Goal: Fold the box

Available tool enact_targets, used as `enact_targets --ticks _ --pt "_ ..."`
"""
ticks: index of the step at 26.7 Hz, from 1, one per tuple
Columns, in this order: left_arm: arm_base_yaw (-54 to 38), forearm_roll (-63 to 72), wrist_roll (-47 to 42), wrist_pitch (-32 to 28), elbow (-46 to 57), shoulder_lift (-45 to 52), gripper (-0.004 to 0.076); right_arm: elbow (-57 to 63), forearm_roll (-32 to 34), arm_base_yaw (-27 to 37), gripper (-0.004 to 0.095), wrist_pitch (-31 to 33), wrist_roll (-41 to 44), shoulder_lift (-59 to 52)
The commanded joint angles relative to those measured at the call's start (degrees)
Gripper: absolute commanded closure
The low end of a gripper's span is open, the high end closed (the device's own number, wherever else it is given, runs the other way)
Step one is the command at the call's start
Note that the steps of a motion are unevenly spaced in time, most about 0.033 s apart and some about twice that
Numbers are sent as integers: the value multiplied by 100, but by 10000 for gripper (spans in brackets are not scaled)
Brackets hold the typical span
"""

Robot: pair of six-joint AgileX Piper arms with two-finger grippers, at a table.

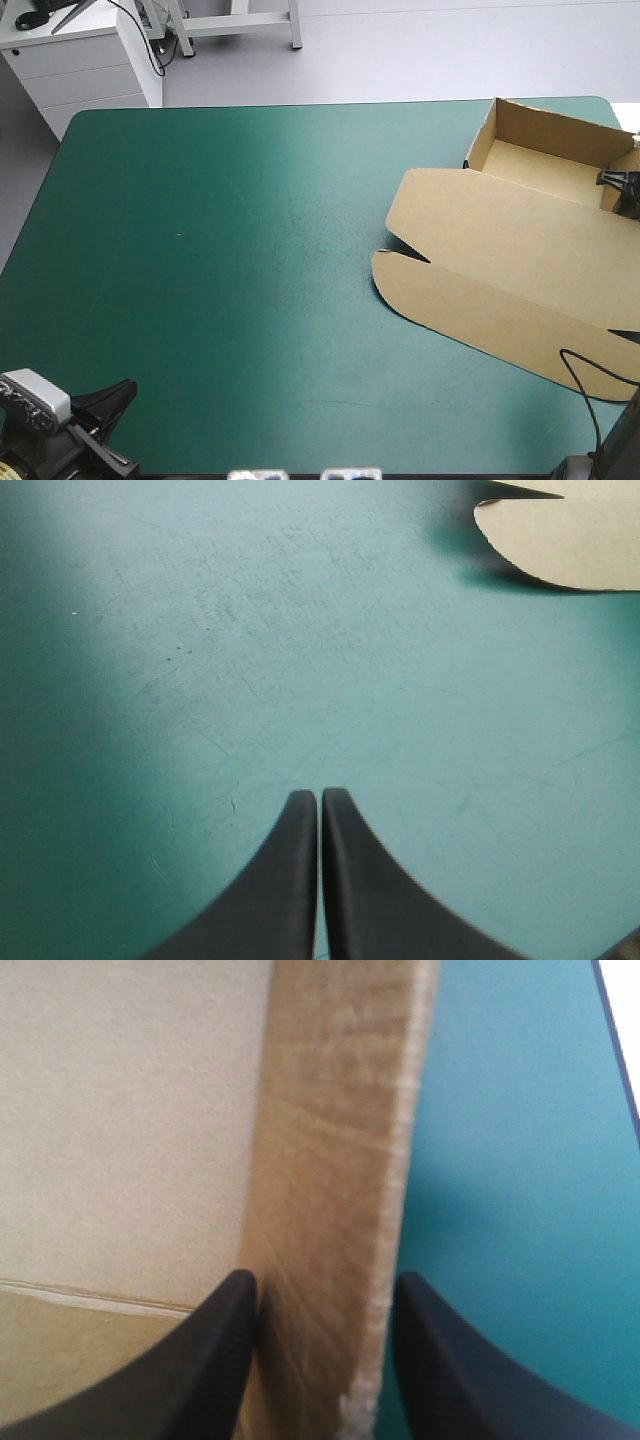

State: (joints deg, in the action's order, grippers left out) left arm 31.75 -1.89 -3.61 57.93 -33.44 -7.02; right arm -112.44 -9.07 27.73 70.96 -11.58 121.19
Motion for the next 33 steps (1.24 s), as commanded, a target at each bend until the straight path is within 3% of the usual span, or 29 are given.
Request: enact_targets --ticks 1,2,5,6,8,10,16,24,27,33 --pt "47 -86 12 -372 -126 -115 731 -169 -141 70 255 47 6 -550" --pt "47 -220 39 -384 -126 -115 731 -178 -170 70 194 47 258 -633" --pt "47 -271 39 -434 -126 -115 731 -178 -1054 70 201 47 391 -1059" --pt "47 -271 48 -541 -126 -115 731 -178 -1727 55 235 47 198 -1361" --pt "47 -258 24 -651 -126 -115 731 -178 -2394 -126 316 47 -98 -1875" --pt "47 -284 24 -660 -126 -115 731 -165 -2483 -412 419 47 -254 -2348" --pt "47 -284 24 -665 -126 -115 731 -165 -1930 -1854 912 47 -728 -3589" --pt "47 -284 24 -665 -126 -115 731 450 -267 -3726 919 42 -222 -4834" --pt "47 -273 24 -665 -126 -115 731 1391 -65 -3964 920 -98 -184 -5471" --pt "47 -251 24 -675 -126 -115 731 3863 144 -3978 922 -1457 -248 -7167"
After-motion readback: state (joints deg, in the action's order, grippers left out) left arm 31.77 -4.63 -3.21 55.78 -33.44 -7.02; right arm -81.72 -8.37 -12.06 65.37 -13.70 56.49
